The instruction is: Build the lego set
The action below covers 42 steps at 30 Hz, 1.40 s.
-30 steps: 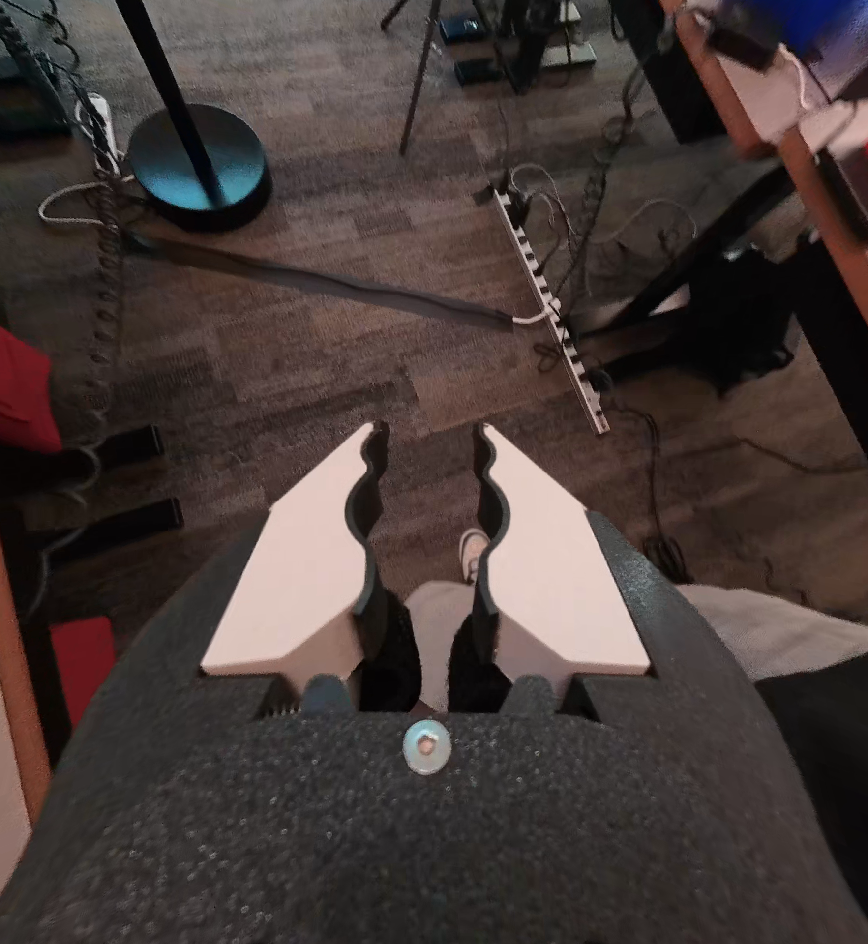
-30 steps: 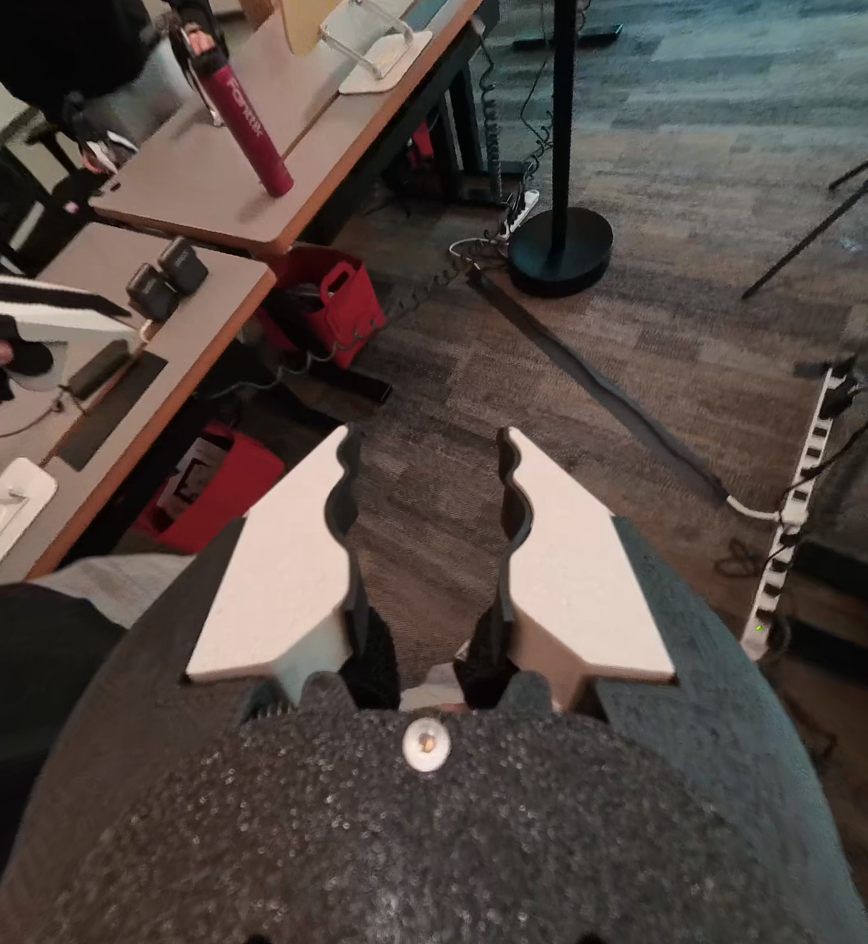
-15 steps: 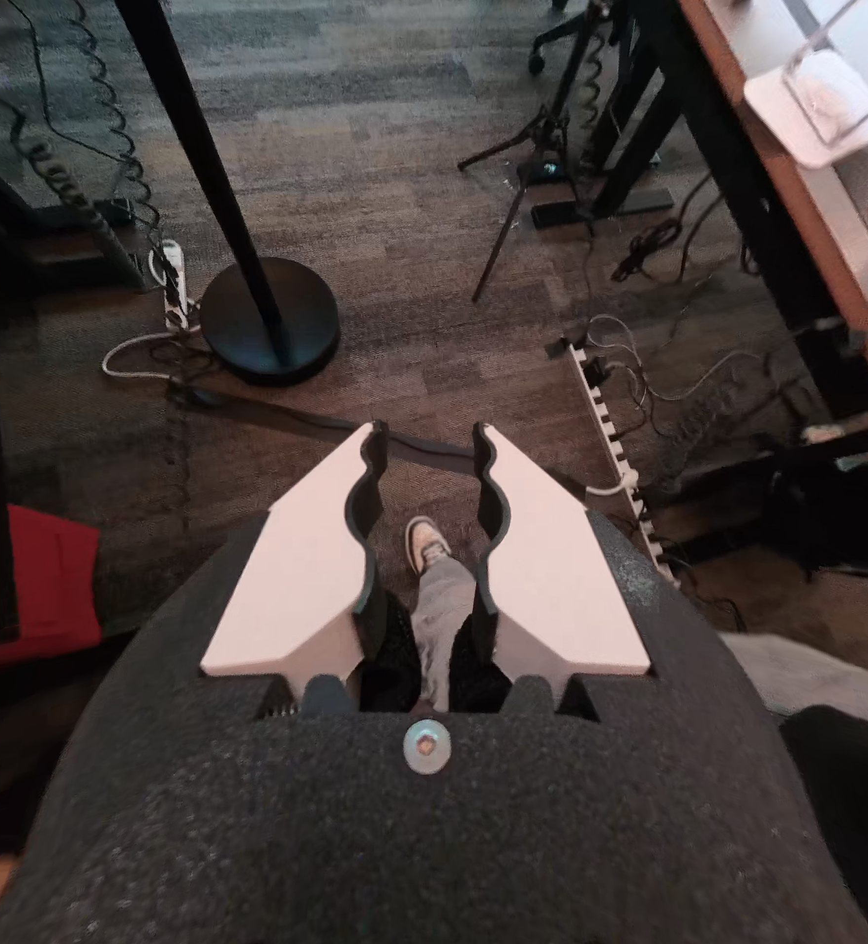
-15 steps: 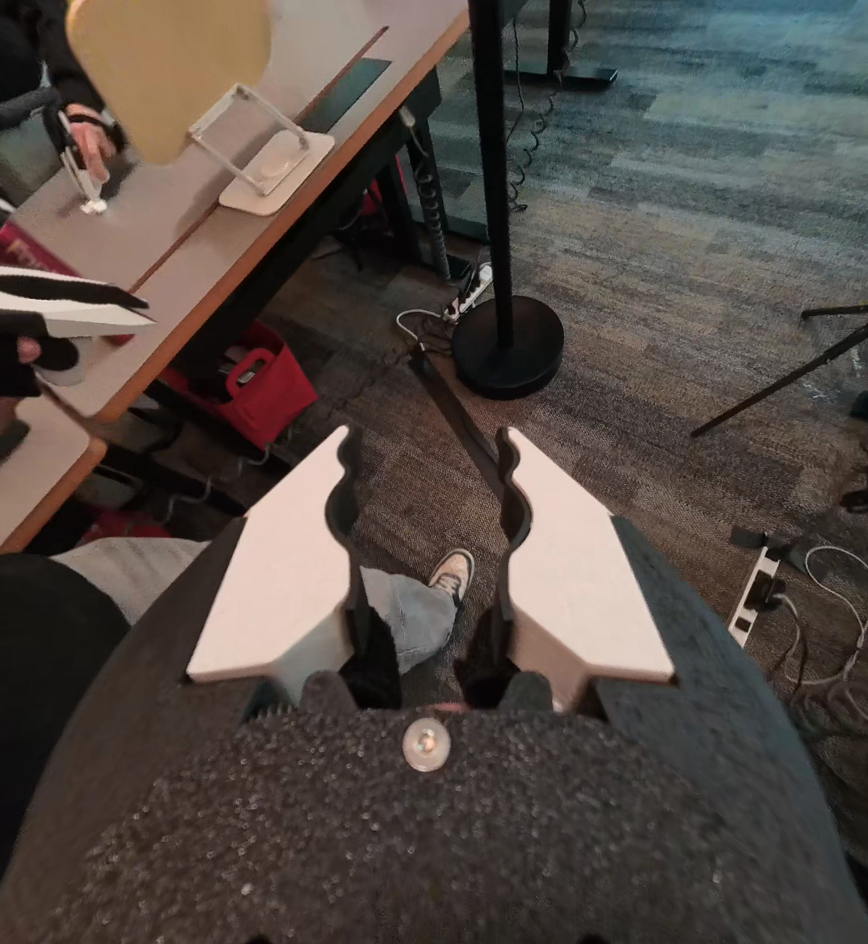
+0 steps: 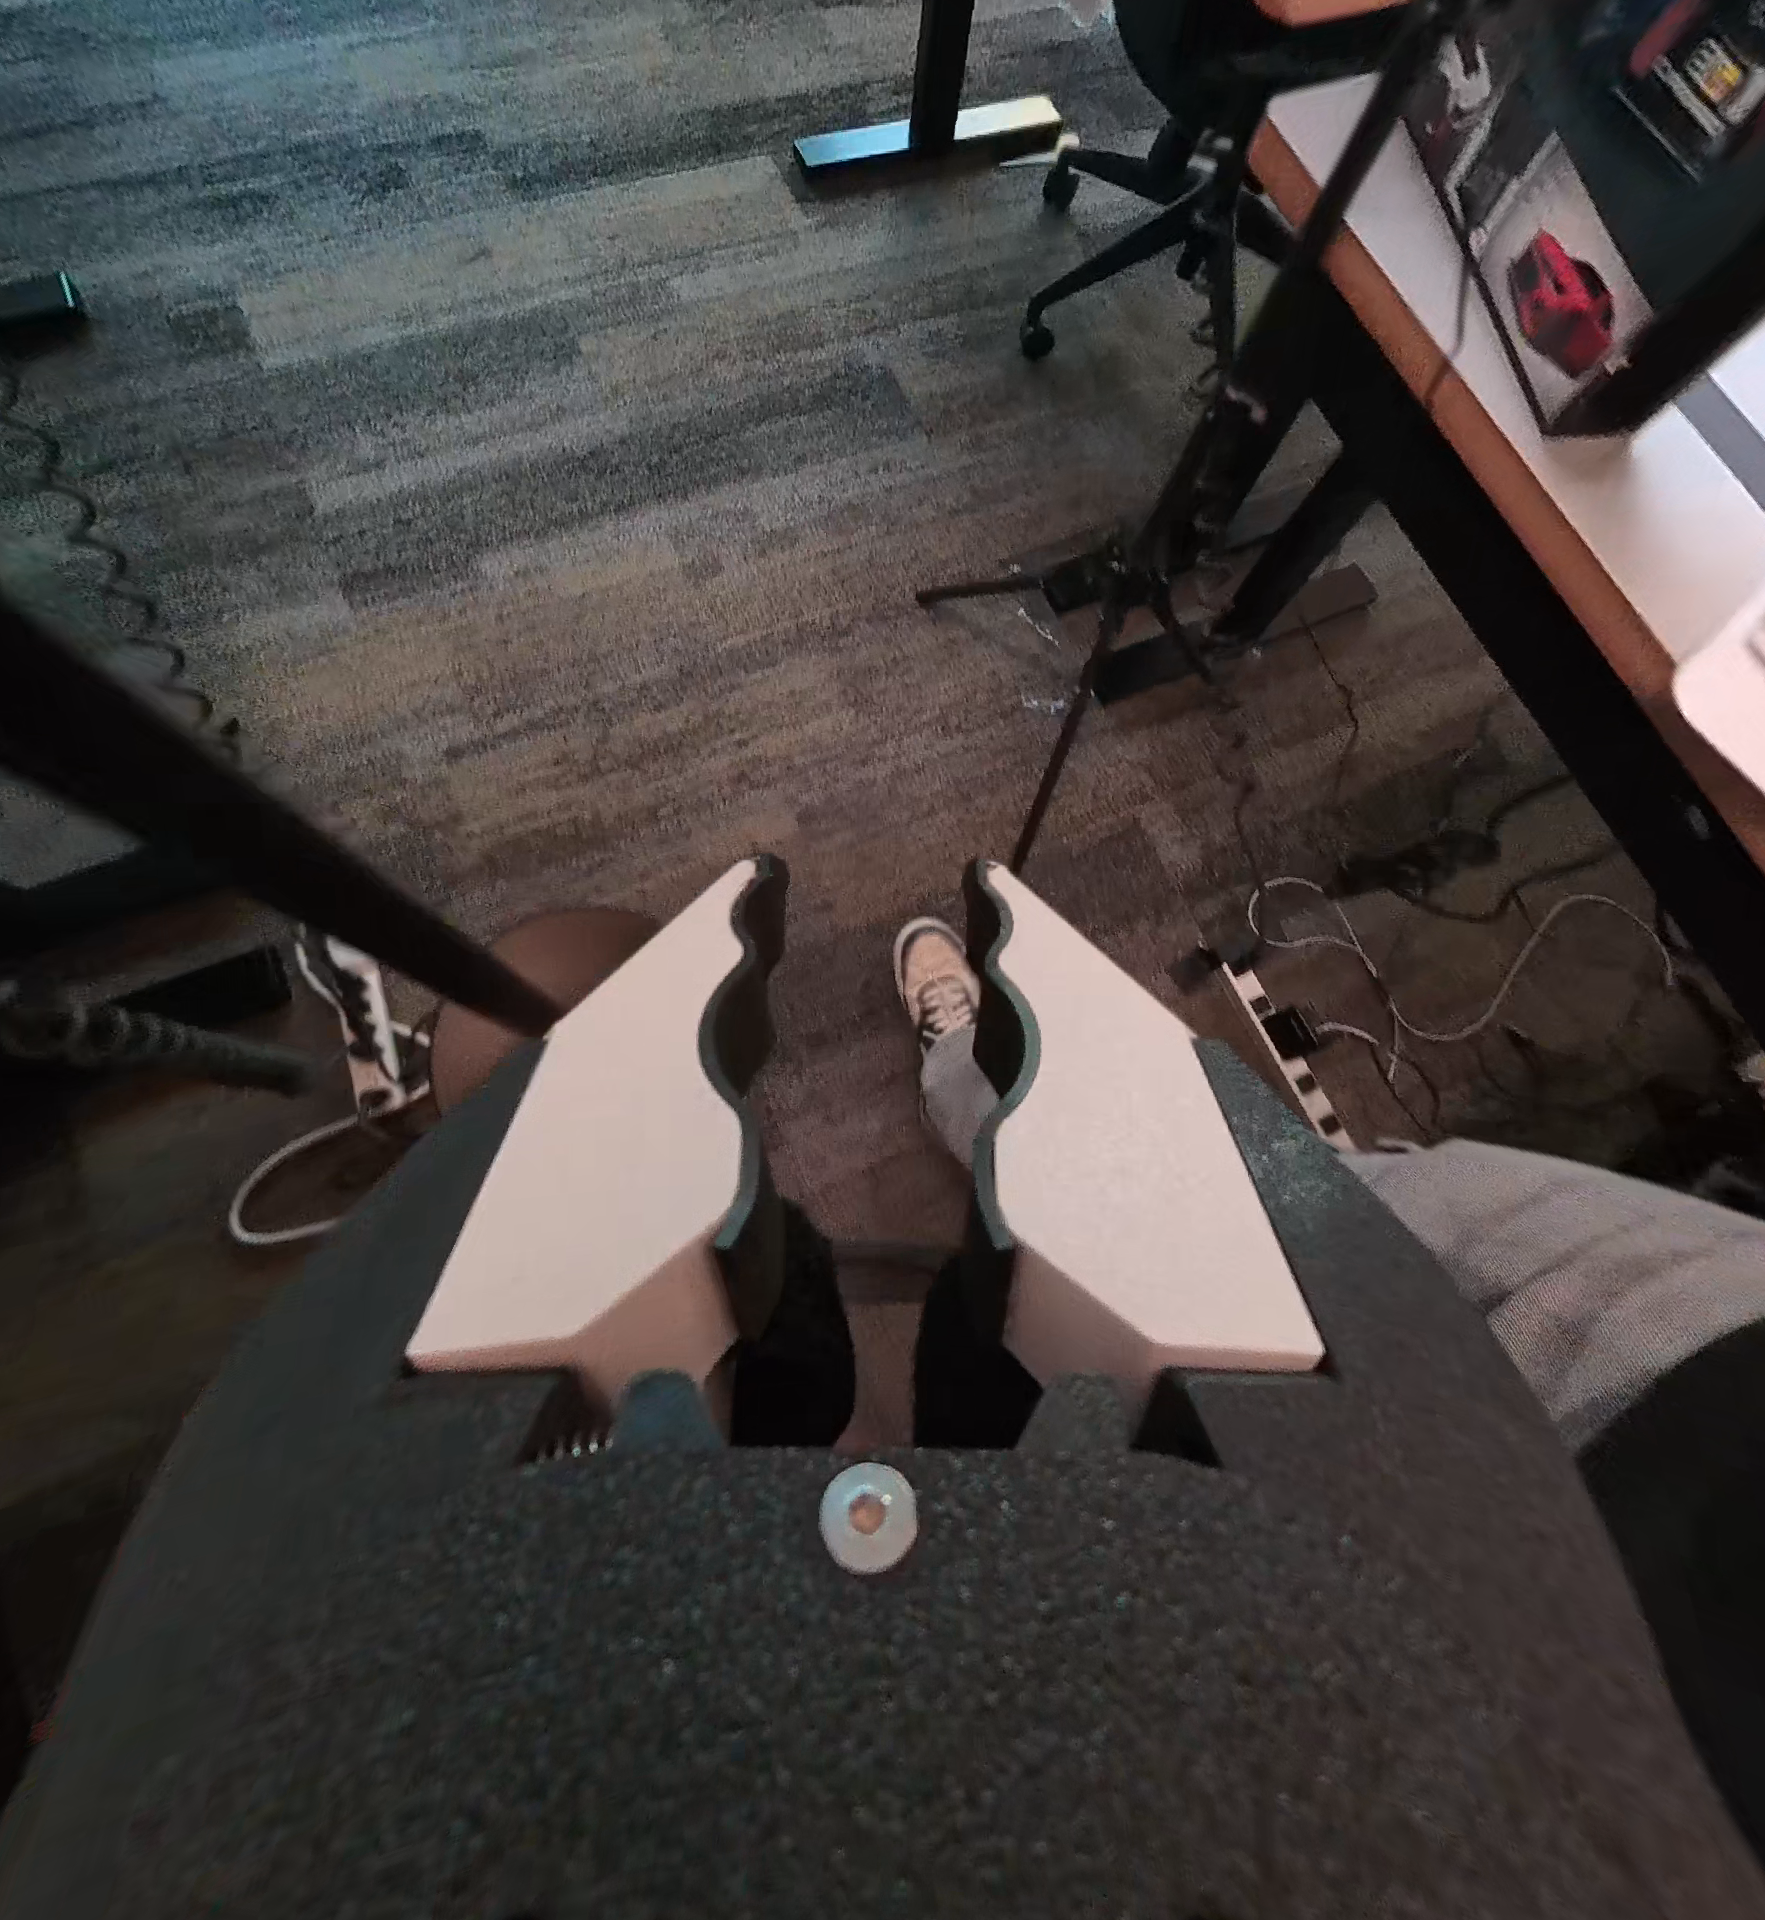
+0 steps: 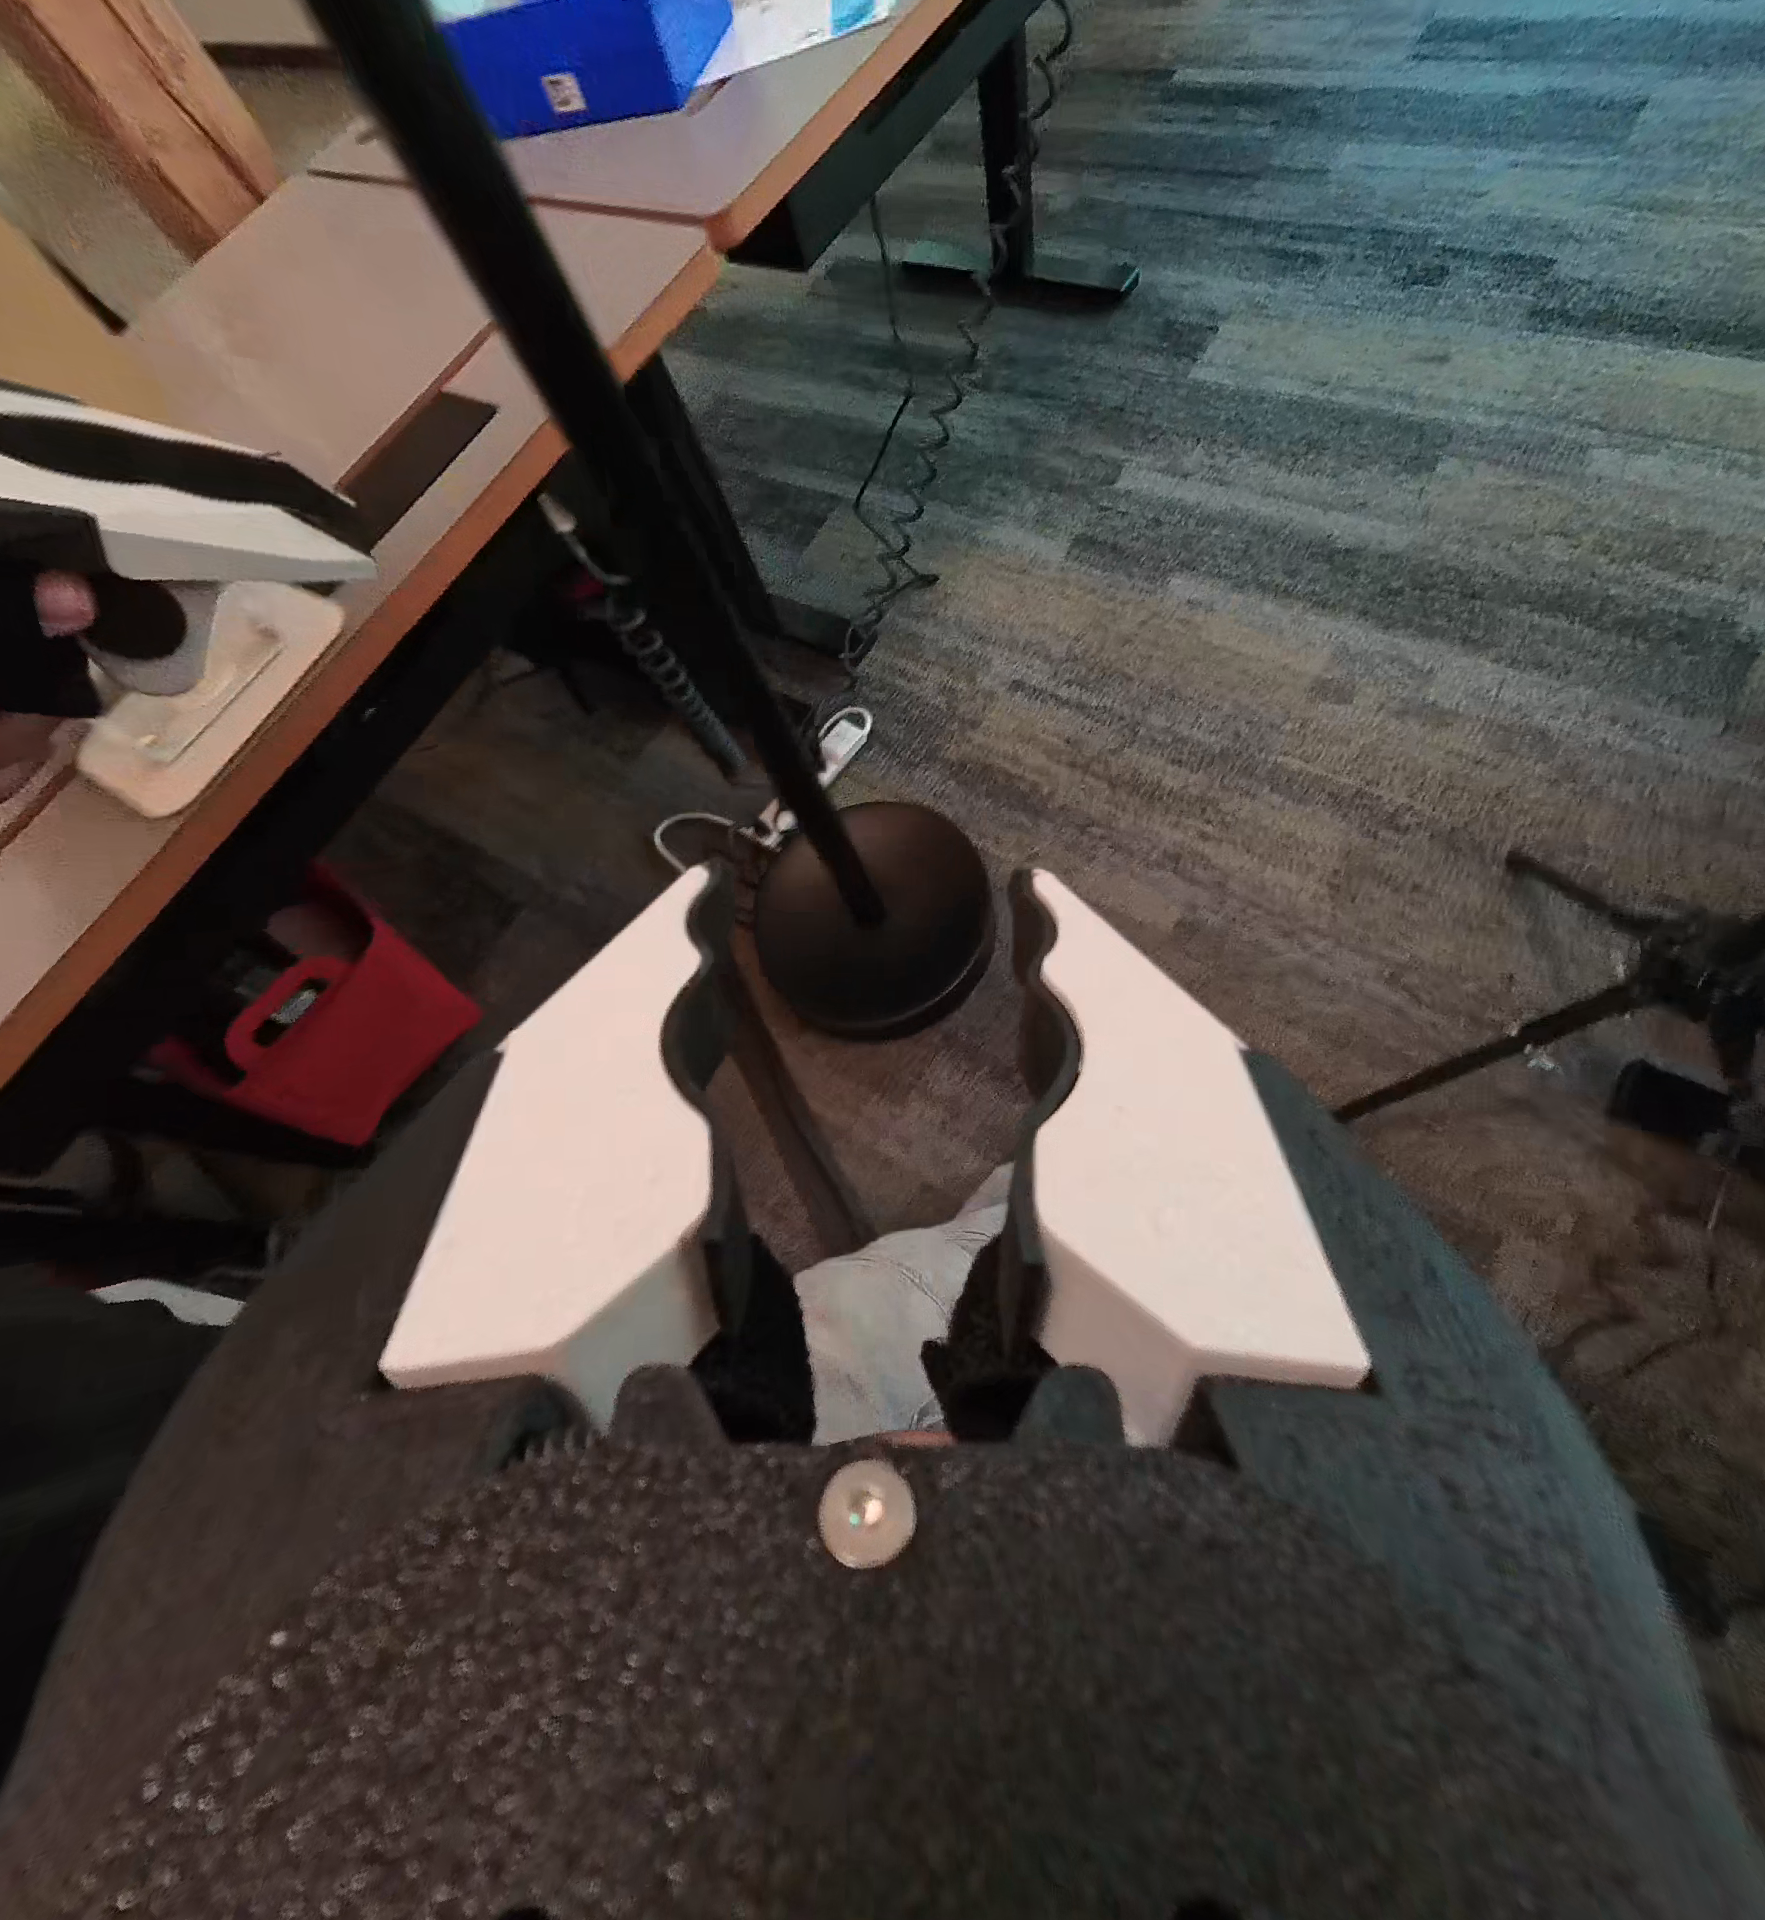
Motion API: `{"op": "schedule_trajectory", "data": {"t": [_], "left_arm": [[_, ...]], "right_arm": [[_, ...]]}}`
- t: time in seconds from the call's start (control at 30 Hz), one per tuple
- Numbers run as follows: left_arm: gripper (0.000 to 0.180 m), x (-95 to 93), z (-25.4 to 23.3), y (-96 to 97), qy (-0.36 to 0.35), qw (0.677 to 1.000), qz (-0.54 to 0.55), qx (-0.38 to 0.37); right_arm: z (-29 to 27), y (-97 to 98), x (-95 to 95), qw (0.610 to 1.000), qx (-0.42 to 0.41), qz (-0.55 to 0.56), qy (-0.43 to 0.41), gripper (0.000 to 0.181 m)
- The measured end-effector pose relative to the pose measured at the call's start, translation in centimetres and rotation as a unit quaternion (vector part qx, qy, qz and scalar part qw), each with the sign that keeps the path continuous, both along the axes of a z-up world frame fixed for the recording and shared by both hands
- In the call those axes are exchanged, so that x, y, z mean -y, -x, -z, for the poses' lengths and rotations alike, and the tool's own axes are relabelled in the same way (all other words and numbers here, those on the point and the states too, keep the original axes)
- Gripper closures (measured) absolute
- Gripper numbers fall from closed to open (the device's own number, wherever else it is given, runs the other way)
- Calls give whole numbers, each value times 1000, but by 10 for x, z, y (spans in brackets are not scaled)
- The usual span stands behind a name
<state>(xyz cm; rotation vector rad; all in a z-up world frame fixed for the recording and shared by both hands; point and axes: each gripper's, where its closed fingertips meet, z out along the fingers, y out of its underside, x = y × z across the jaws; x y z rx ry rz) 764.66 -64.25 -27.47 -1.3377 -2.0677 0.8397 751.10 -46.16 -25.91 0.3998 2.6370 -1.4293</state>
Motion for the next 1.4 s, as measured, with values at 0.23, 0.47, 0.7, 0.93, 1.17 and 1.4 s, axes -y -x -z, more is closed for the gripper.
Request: {"op": "schedule_trajectory", "data": {"t": [0.23, 0.47, 0.7, 0.93, 1.17, 1.4], "left_arm": [[147, 122, 6, 186, -24, 999, 7, 29], [147, 269, -9, 347, -21, 1000, -10, 21], [147, 460, 14, 508, -13, 999, -34, 3], [147, 661, 5, 648, -23, 998, -50, -10], [147, 826, -5, 787, -20, 998, -51, -3], [149, 959, 22, 978, -16, 1000, -24, 11]], "right_arm": [[-6, 180, 164, 1000, 4, -27, 5, 128], [-36, 340, 320, 998, -32, -52, 6, 127], [-25, 510, 491, 999, -45, -28, 11, 128], [-29, 671, 664, 999, -33, -22, -8, 128], [-29, 823, 808, 999, -31, -7, -22, 127], [5, 1013, 946, 999, -14, 43, -9, 128]]}}
